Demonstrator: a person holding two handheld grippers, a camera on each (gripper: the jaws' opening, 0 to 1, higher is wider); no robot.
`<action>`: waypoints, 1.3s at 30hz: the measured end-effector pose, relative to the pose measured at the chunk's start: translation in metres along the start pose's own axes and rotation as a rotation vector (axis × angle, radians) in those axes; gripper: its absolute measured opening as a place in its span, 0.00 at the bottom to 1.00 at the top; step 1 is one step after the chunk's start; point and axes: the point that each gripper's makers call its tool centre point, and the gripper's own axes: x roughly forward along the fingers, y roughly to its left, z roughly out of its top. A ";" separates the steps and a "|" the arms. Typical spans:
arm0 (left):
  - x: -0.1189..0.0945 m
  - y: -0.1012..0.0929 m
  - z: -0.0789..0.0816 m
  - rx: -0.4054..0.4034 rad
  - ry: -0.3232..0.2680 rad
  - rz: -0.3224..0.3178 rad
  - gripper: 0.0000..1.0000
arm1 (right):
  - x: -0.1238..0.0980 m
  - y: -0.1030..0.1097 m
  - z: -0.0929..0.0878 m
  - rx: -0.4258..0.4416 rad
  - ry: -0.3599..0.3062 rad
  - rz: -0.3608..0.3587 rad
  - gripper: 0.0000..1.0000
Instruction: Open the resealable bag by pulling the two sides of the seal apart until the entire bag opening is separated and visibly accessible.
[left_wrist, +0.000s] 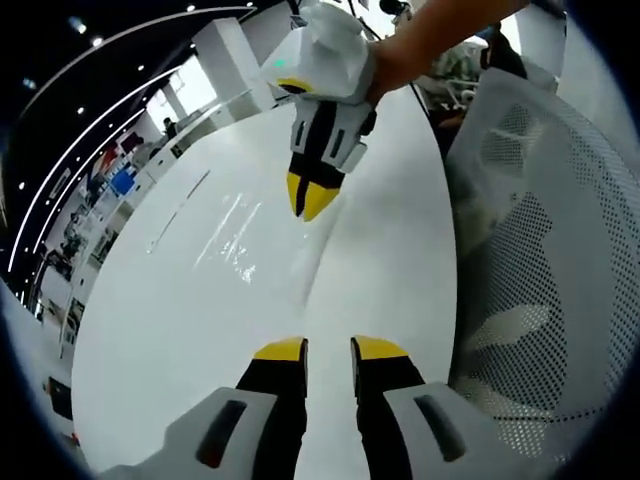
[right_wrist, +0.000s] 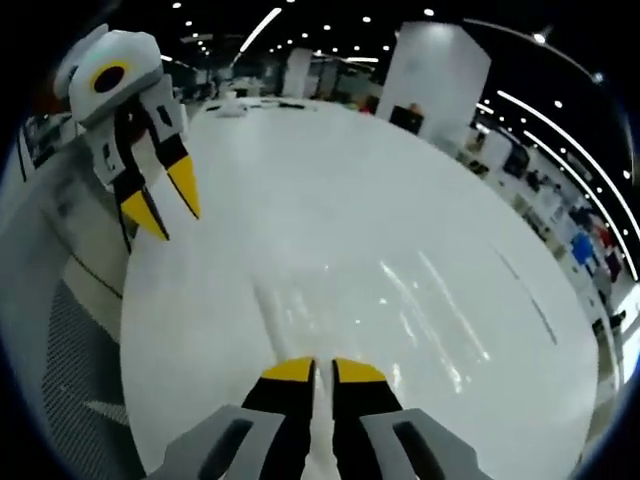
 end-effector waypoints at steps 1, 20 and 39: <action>0.000 0.000 0.000 0.002 0.000 0.000 0.15 | 0.000 -0.001 0.000 -0.005 0.003 -0.002 0.03; -0.002 -0.012 -0.002 -0.025 -0.005 -0.012 0.15 | -0.028 0.020 -0.004 0.067 -0.062 0.039 0.23; -0.003 -0.013 -0.011 -0.116 0.021 0.023 0.45 | -0.052 0.030 -0.023 0.231 -0.107 -0.002 0.54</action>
